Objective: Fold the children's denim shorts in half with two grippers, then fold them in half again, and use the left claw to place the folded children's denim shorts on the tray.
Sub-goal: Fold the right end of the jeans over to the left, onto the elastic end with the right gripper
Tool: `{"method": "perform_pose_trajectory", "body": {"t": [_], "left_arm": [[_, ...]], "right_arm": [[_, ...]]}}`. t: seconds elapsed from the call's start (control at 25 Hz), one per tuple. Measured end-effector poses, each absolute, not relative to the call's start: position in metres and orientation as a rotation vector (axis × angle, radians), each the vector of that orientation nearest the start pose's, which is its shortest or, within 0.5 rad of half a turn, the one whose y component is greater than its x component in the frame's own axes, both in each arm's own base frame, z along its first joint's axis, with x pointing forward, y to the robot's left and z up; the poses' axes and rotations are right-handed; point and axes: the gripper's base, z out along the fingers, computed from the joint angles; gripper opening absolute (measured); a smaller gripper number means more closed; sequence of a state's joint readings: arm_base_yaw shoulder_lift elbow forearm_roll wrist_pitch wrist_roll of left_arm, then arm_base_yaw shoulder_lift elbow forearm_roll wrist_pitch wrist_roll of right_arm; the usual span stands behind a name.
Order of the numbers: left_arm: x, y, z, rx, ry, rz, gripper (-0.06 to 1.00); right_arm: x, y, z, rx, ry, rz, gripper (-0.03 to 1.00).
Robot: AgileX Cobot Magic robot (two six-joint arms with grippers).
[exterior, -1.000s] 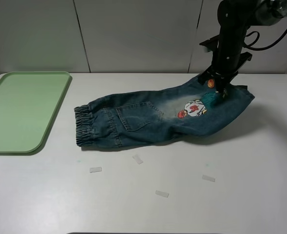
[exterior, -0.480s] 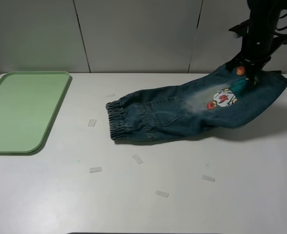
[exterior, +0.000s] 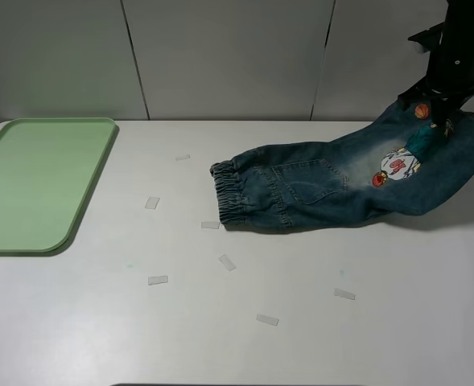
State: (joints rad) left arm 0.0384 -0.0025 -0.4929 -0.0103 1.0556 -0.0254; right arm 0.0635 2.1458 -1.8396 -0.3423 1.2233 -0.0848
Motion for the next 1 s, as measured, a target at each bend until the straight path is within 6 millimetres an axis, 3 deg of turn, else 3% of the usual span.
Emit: {"method": "perform_pose_trajectory", "body": {"t": [0.2, 0.64, 1.0], "left_arm": [[-0.004, -0.001, 0.276, -0.065, 2.043, -0.004, 0.95], [-0.004, -0.001, 0.276, -0.065, 2.043, -0.004, 0.95], [-0.004, -0.001, 0.276, -0.065, 2.043, -0.004, 0.95]], "right_arm": [[0.449, 0.028, 0.222, -0.397, 2.922, -0.541, 0.01], [0.433, 0.12, 0.222, -0.504, 2.854, -0.492, 0.01], [0.414, 0.173, 0.221, -0.548, 2.828, -0.431, 0.01]]}}
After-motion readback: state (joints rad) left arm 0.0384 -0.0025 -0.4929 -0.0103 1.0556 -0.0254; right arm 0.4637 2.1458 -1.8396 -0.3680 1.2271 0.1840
